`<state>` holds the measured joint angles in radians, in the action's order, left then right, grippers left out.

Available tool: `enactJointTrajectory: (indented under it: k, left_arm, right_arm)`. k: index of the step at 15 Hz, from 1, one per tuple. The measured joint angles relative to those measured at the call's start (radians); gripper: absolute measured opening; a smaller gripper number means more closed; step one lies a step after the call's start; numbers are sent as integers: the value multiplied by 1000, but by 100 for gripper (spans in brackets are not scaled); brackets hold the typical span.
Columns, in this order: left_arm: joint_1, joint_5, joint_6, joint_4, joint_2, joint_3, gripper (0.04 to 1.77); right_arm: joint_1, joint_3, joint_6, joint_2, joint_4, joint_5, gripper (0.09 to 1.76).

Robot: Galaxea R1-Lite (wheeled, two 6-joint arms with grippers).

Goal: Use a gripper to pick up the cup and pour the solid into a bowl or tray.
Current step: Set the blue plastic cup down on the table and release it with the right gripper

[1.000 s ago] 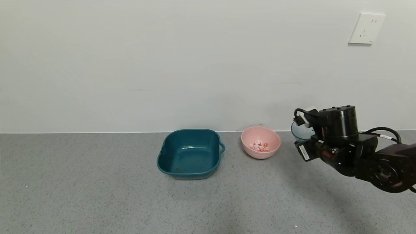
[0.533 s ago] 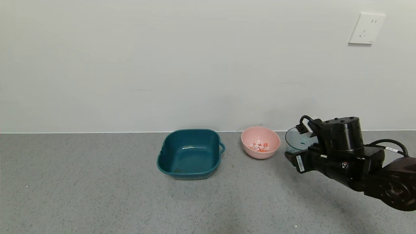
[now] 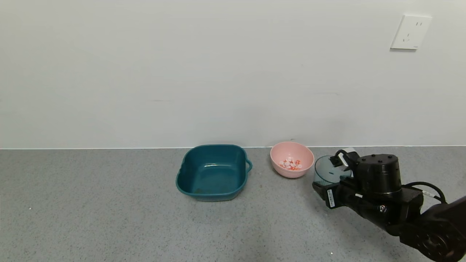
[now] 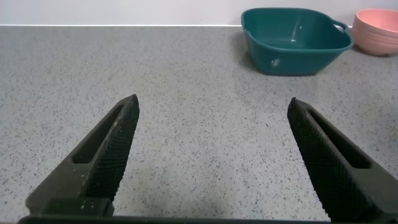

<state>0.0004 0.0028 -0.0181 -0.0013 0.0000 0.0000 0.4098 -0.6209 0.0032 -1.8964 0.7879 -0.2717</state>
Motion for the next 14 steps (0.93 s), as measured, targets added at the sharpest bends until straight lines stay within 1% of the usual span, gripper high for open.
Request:
enactJointTrajectory:
  k: [4,11,14]
  left_arm:
    - [0,0,0,0,0,0,172]
    - [0,0,0,0,0,0,172]
    - [0,0,0,0,0,0,172]
  right_arm:
    - [-3,49,0,-38,15,19,133]
    - [1,67,0,-53,15,20,133]
    - [5,68,1,-53,15,20,146]
